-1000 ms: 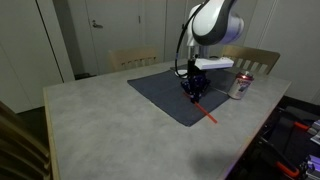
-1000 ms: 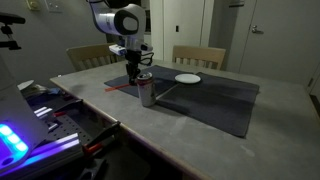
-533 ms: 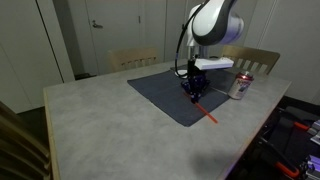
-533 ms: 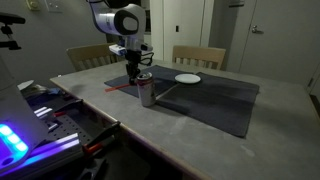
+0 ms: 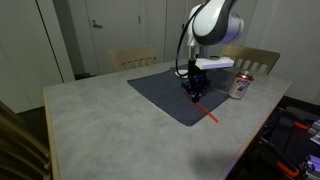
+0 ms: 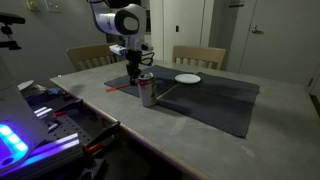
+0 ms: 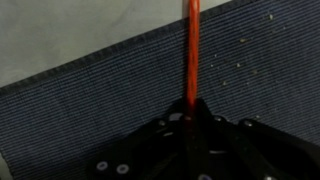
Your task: Pick the straw and put it in the soda can
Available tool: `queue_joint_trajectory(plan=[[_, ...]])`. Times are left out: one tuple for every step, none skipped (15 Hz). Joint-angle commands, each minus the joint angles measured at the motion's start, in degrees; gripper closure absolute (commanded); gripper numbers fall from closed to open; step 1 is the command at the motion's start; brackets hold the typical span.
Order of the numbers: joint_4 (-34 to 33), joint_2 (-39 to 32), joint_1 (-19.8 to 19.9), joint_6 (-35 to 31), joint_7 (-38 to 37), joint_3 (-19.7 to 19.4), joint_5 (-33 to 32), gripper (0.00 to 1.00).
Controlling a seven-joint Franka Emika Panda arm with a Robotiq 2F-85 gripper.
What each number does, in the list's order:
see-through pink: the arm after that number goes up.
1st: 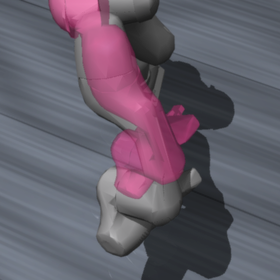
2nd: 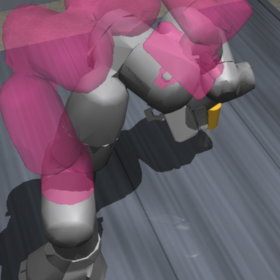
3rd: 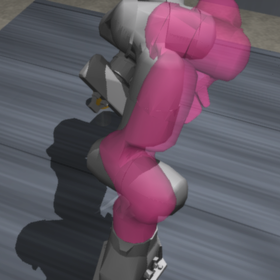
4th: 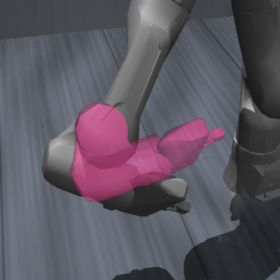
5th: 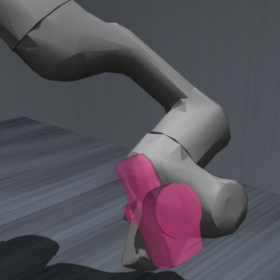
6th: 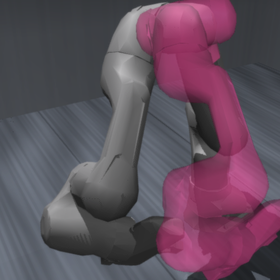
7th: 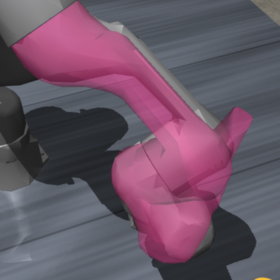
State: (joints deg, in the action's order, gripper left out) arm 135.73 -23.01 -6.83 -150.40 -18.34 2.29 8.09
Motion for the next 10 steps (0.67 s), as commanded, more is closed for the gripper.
queue_joint_trajectory(plan=[[-0.1, 1.4, -0.4, 2.6, 1.0, -1.4, -2.7, 0.98], [-0.2, 1.9, -0.3, 3.3, 1.5, -1.4, -3.4, 0.98], [-0.4, 2.2, -0.1, 4.0, 1.8, -1.4, -3.9, 0.98], [-0.6, 2.7, -0.1, 4.8, 2.4, -1.3, -4.4, 0.98], [-0.8, 3.2, 0.0, 5.6, 3.0, -1.1, -4.7, 0.98], [-0.7, 4.0, 0.0, 6.3, 3.3, -1.0, -5.0, 0.98], [-0.7, 4.8, 0.0, 6.9, 3.7, -0.9, -5.3, 0.98], [-0.7, 5.7, -0.2, 7.7, 3.8, -1.0, -5.9, 0.98], [-0.5, 6.8, -0.4, 8.6, 3.6, -1.2, -6.8, 0.98], [-0.3, 7.9, -0.7, 9.2, 3.3, -1.4, -8.4, 0.98]])
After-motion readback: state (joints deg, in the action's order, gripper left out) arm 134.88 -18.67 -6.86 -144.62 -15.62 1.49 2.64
